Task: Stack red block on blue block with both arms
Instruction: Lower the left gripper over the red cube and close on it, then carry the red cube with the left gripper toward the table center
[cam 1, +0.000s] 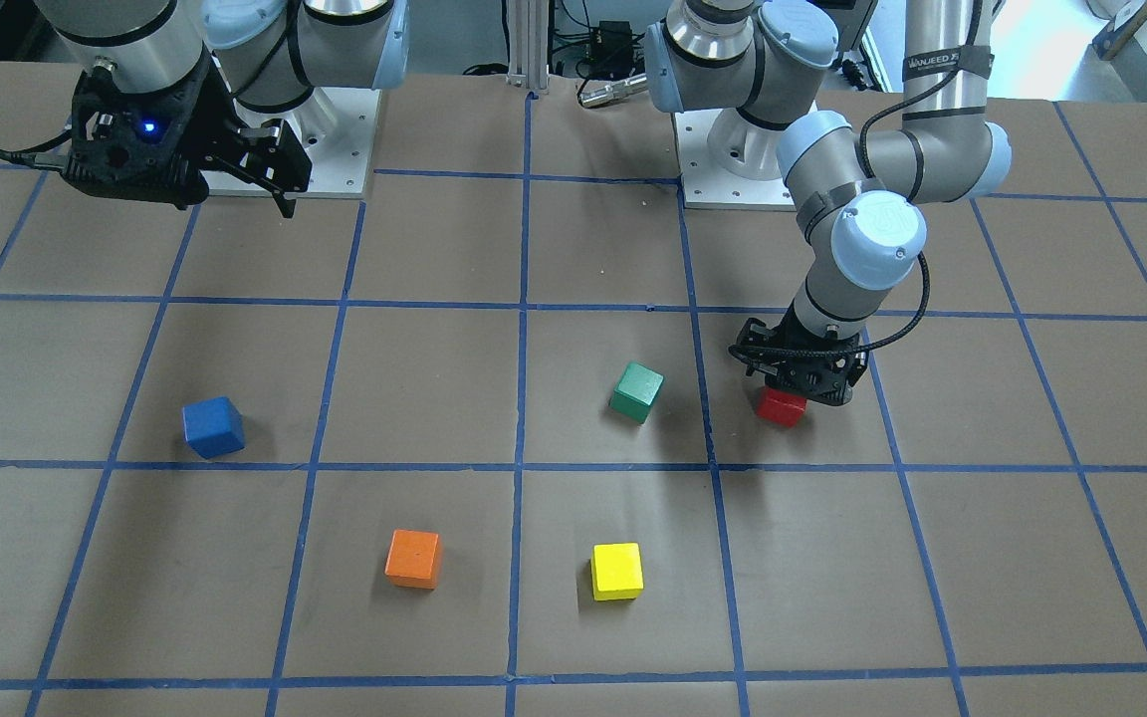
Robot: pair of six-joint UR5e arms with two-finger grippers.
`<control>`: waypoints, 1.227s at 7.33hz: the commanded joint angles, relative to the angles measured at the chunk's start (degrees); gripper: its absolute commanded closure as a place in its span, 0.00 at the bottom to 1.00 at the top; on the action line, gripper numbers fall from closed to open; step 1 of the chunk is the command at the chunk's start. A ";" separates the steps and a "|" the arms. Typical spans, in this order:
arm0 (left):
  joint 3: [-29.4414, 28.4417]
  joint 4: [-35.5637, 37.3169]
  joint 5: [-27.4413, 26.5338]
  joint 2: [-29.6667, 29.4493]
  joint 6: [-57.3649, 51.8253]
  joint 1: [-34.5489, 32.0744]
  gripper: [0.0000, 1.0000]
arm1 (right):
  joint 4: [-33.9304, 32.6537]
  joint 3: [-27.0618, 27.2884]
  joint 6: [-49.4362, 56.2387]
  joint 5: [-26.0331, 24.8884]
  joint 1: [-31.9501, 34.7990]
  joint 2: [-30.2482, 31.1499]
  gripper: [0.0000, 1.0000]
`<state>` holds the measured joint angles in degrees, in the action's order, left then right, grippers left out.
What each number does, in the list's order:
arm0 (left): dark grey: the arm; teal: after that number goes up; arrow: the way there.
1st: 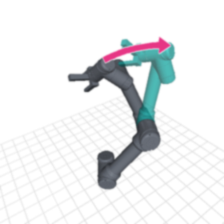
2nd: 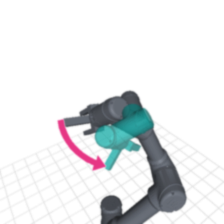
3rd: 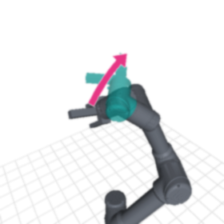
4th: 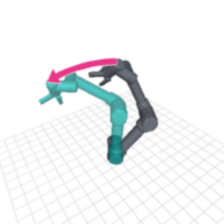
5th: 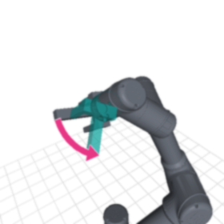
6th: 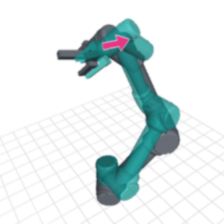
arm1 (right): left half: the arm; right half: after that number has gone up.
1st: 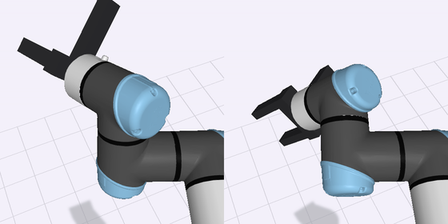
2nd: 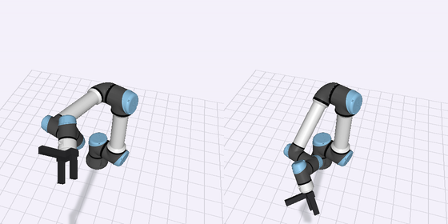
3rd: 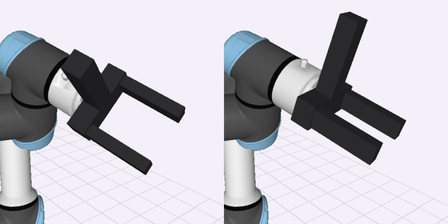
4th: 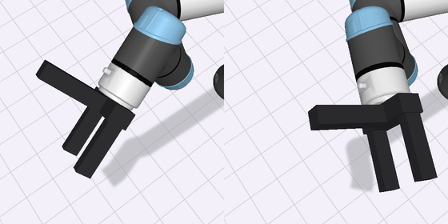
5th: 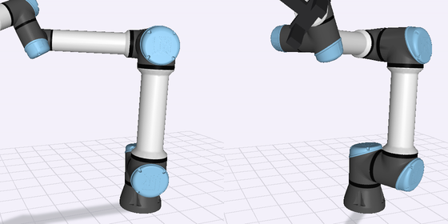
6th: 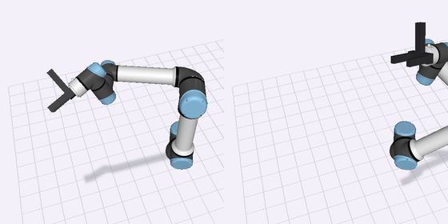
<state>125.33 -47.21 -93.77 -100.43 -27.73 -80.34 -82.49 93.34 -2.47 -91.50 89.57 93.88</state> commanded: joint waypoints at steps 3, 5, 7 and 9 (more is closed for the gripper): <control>-1.83 2.57 -0.18 -0.21 0.13 -0.07 0.95 | 0.23 0.00 0.01 0.19 -0.01 -0.01 0.00; -8.66 -6.34 1.56 0.15 7.54 -2.09 0.95 | 0.05 0.00 0.01 0.01 -0.01 -0.10 0.00; -17.70 -13.21 6.05 -1.16 20.72 -9.35 0.95 | -0.13 0.00 -0.68 0.01 -0.10 -0.10 0.00; -27.02 -15.98 7.19 -5.72 33.12 -19.36 0.95 | 0.05 0.00 -0.69 0.01 -0.19 -0.19 0.00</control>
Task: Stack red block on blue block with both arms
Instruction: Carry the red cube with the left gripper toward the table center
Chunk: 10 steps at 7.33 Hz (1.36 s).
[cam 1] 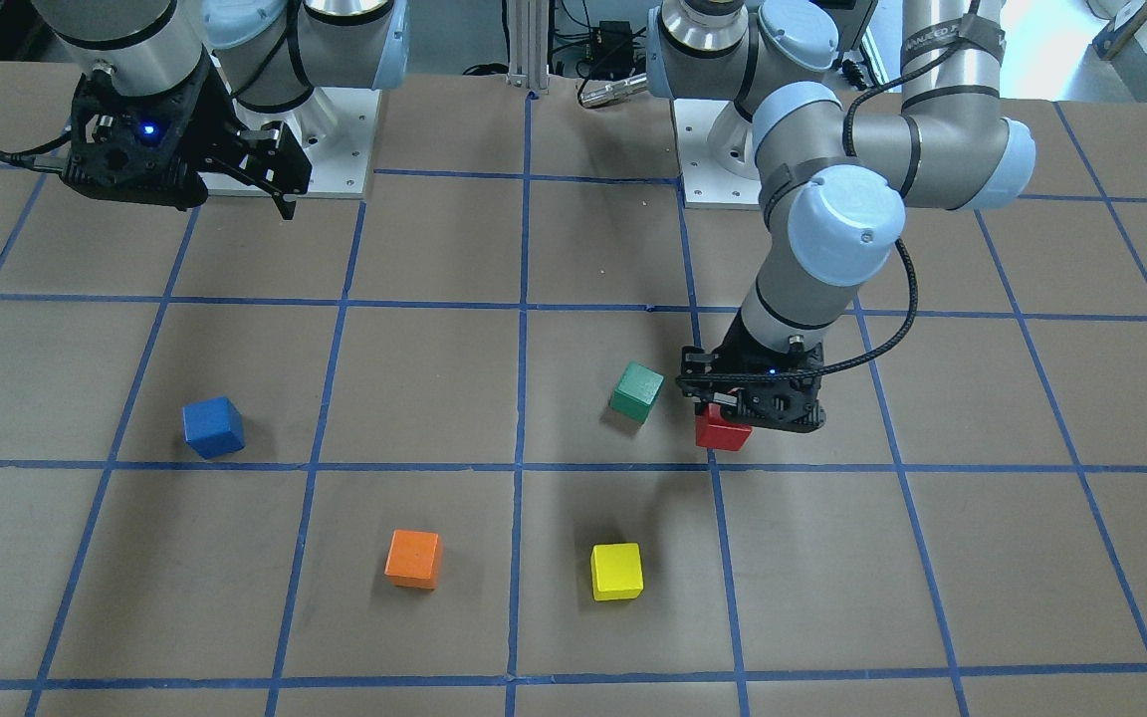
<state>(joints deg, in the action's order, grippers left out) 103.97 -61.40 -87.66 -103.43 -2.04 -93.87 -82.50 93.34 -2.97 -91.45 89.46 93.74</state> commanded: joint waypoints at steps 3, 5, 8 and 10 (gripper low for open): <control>-8.26 0.91 1.08 -11.15 17.15 -13.87 0.95 | -0.12 0.09 -0.19 0.04 0.01 -0.22 0.00; -8.87 4.87 0.82 -15.46 22.14 -15.99 0.94 | -0.21 0.09 -0.28 -0.13 0.10 -0.22 0.00; -10.98 7.16 0.74 -19.87 25.41 -18.18 0.39 | -0.30 0.09 -0.19 -0.31 -0.08 -0.40 0.00; -11.07 6.82 1.17 -17.87 24.46 -18.02 0.00 | -0.65 0.09 0.24 -0.14 -0.60 -0.40 0.00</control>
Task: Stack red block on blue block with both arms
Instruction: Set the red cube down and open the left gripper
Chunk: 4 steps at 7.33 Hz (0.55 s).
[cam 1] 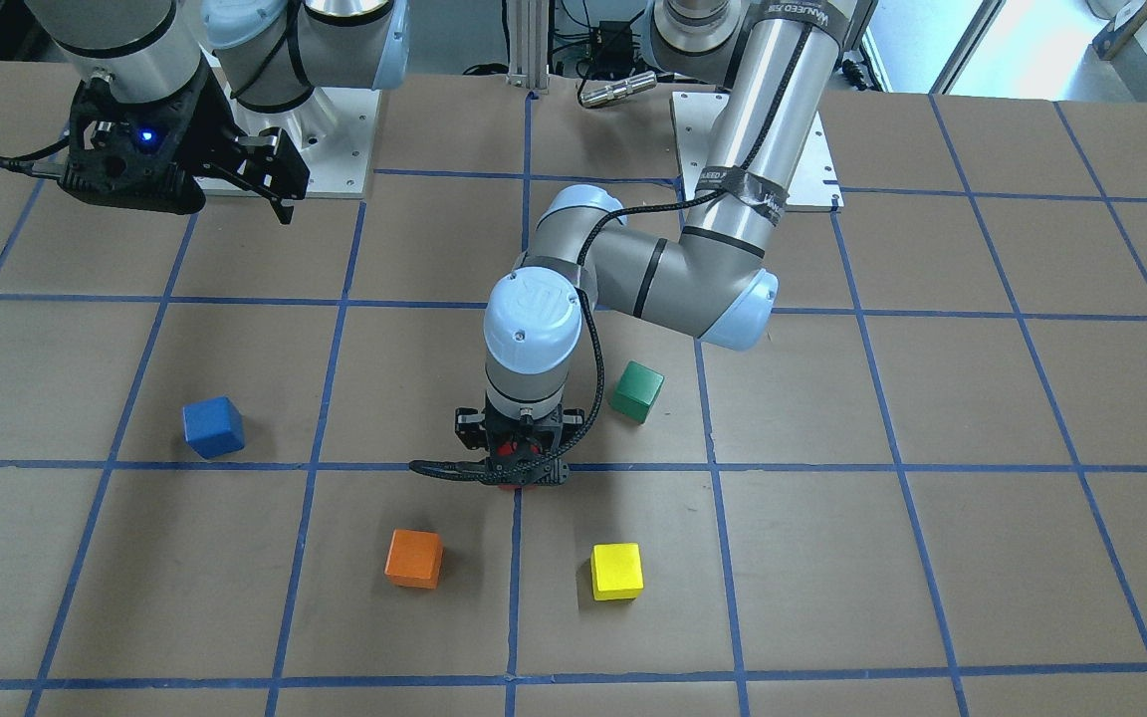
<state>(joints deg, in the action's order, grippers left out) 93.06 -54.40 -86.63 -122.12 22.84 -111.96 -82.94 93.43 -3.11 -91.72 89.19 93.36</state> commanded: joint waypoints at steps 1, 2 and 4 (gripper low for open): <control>0.01 -0.44 0.14 1.79 -0.86 1.12 0.00 | -0.30 0.00 0.73 0.48 -0.60 -0.02 0.00; 0.19 -1.14 0.06 3.71 -3.48 3.13 0.00 | -0.38 -0.09 0.04 0.31 -0.60 -0.02 0.00; 0.10 -13.21 -0.29 11.94 -17.67 11.37 0.00 | -1.86 -0.18 -0.23 1.18 -0.34 -0.54 0.00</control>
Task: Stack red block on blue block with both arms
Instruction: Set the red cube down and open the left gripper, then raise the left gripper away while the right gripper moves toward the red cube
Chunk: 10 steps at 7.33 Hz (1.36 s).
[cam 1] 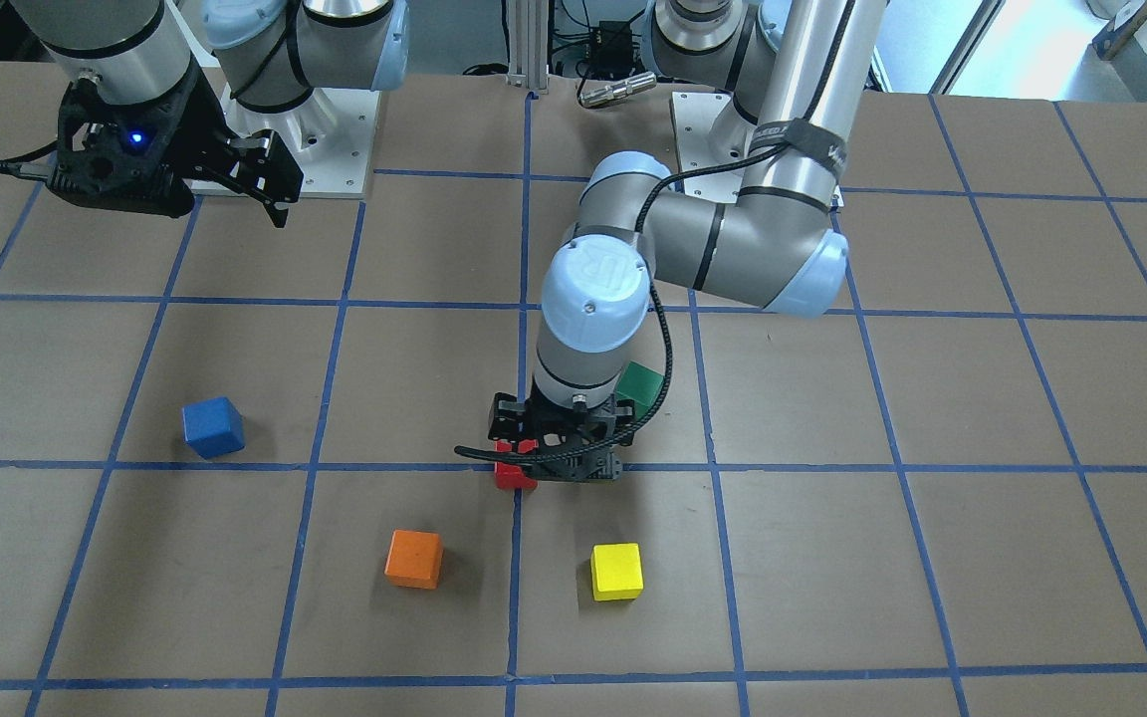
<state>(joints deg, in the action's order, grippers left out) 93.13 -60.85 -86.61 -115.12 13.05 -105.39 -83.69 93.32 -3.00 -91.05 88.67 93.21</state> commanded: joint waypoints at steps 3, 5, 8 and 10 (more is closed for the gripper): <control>0.82 -19.65 -0.93 17.26 -21.93 16.43 0.00 | -17.25 -0.68 -8.10 0.43 8.67 -10.55 0.00; -0.31 -23.68 -1.11 23.25 -20.97 16.18 0.00 | -22.74 -1.12 -12.88 0.43 14.58 -16.62 0.00; -7.93 -30.96 -4.09 21.97 -16.66 15.21 0.00 | -28.70 -1.39 -18.34 0.78 20.21 -23.67 0.00; -8.75 -30.65 -3.13 21.61 -16.04 15.21 0.00 | -30.29 -1.39 -18.97 4.28 20.58 -26.57 0.00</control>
<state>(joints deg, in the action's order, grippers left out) 85.23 -91.10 -89.96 -93.24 -3.36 -90.12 -112.46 91.94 -21.33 -88.67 108.76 68.67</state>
